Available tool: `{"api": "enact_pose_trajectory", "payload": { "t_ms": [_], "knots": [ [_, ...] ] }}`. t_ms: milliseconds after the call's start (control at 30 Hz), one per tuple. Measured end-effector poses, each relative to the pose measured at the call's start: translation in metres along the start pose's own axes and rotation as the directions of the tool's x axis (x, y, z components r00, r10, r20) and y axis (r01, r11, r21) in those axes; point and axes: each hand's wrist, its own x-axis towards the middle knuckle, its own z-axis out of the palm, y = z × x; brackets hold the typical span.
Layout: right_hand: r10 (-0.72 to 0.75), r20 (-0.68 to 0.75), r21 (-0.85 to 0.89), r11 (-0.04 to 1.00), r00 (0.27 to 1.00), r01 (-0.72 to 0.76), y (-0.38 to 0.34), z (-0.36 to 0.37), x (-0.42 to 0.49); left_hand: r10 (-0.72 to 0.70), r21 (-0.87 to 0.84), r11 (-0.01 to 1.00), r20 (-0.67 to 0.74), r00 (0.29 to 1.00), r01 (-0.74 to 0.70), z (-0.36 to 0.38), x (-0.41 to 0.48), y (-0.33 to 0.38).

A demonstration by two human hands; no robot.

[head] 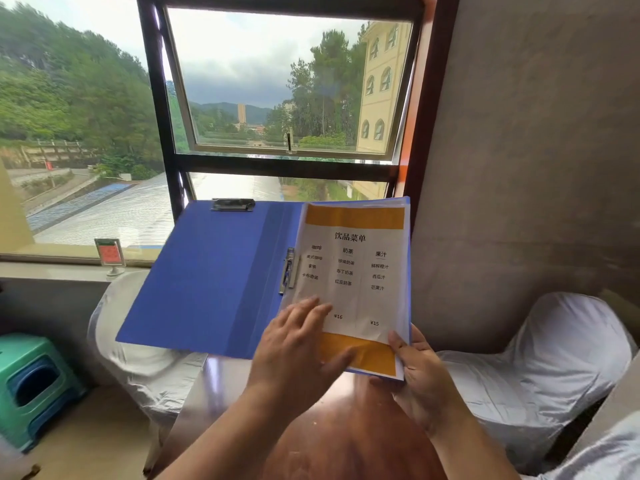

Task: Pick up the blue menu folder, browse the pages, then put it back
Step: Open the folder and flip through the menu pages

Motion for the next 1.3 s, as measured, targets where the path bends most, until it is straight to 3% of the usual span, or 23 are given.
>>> {"api": "enact_pose_trajectory", "payload": {
  "t_ms": [100, 233, 367, 433, 500, 533, 633, 700, 767, 833, 900, 933, 1000, 1033, 1067, 1133, 1200, 1300],
  "knots": [
    [0.003, 0.044, -0.012, 1.000, 0.999, -0.003, -0.002, 0.009, -0.005, -0.015, 0.044, 0.999, 0.093, 0.996, 0.011, 0.012, 0.002, 0.005],
    [0.021, 0.044, -0.006, 1.000, 0.999, -0.021, -0.005, 0.009, -0.008, 0.049, -0.006, 0.999, -0.061, 0.997, -0.050, 0.012, 0.001, 0.002],
    [0.010, 0.036, -0.003, 1.000, 0.999, -0.010, -0.005, 0.010, -0.009, 0.161, 0.014, 0.987, -0.258, 0.953, -0.163, 0.009, 0.007, 0.001],
    [-0.017, 0.047, -0.014, 1.000, 0.999, 0.018, -0.009, 0.010, -0.012, 0.077, -0.060, 0.993, -0.291, 0.954, -0.098, 0.005, 0.008, -0.001],
    [-0.038, 0.038, -0.016, 0.999, 0.999, 0.038, -0.013, 0.005, -0.014, -0.163, -0.295, 0.953, -0.297, 0.941, 0.072, 0.002, 0.008, -0.008],
    [-0.040, 0.031, -0.009, 0.999, 0.999, 0.041, -0.014, 0.001, -0.014, -0.320, -0.461, 0.871, -0.273, 0.907, 0.168, 0.001, 0.008, -0.014],
    [-0.060, 0.016, 0.007, 0.998, 0.998, 0.060, -0.019, -0.010, -0.012, -0.670, -0.848, 0.432, -0.073, 0.739, 0.308, -0.003, 0.009, -0.035],
    [-0.073, 0.004, 0.005, 0.997, 0.997, 0.073, -0.022, -0.014, -0.011, -0.752, -0.919, 0.204, 0.074, 0.655, 0.337, -0.007, 0.008, -0.047],
    [-0.076, 0.006, 0.003, 0.997, 0.997, 0.076, -0.024, -0.016, -0.009, -0.778, -0.927, 0.115, 0.138, 0.612, 0.356, -0.009, 0.006, -0.055],
    [-0.069, 0.003, 0.007, 0.998, 0.998, 0.069, -0.025, -0.017, -0.007, -0.807, -0.908, 0.176, 0.088, 0.584, 0.380, -0.013, 0.002, -0.058],
    [-0.059, 0.005, 0.017, 0.998, 0.998, 0.058, -0.023, -0.018, -0.003, -0.810, -0.806, 0.416, -0.119, 0.574, 0.420, -0.016, -0.005, -0.055],
    [-0.053, 0.006, 0.026, 0.998, 0.999, 0.053, -0.021, -0.018, -0.002, -0.737, -0.702, 0.588, -0.258, 0.625, 0.403, -0.018, -0.010, -0.050],
    [-0.039, 0.009, 0.044, 0.998, 0.999, 0.039, -0.016, -0.018, 0.002, -0.342, -0.372, 0.911, -0.438, 0.832, 0.178, -0.023, -0.018, -0.032],
    [-0.033, 0.014, 0.048, 0.998, 0.999, 0.032, -0.014, -0.016, 0.003, -0.105, -0.232, 0.973, -0.425, 0.899, 0.004, -0.021, -0.018, -0.022],
    [-0.027, 0.020, 0.045, 0.999, 0.999, 0.026, -0.011, -0.014, 0.005, 0.079, -0.136, 0.981, -0.371, 0.925, -0.138, -0.019, -0.016, -0.013],
    [-0.021, 0.042, 0.038, 0.999, 0.999, 0.020, -0.007, -0.008, 0.006, 0.224, -0.056, 0.969, -0.215, 0.951, -0.241, -0.011, -0.008, 0.000],
    [-0.030, 0.076, 0.046, 0.999, 0.997, 0.026, -0.005, 0.000, 0.006, 0.151, -0.009, 0.988, -0.082, 0.985, -0.152, -0.005, 0.001, 0.008],
    [-0.033, 0.103, 0.039, 0.999, 0.994, 0.029, -0.005, 0.007, 0.005, 0.068, 0.004, 0.998, -0.003, 0.998, -0.068, 0.001, 0.006, 0.007]
  ]
}}
